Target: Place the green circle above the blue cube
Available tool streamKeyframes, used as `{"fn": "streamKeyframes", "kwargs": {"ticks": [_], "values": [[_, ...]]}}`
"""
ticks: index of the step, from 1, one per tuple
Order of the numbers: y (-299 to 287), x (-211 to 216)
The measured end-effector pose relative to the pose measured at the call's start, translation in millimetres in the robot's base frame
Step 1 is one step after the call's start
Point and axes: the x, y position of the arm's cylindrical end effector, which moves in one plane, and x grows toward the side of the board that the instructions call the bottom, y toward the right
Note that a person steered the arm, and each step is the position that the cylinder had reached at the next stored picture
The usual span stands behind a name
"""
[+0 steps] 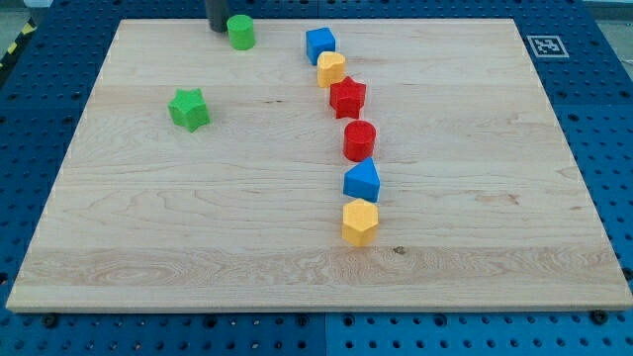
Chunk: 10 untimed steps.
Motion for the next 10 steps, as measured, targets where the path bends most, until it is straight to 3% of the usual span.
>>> {"fn": "streamKeyframes", "kwargs": {"ticks": [1,5,10], "values": [[2.6,14.9],[91.3,-3.9],[103.1,19.3]]}}
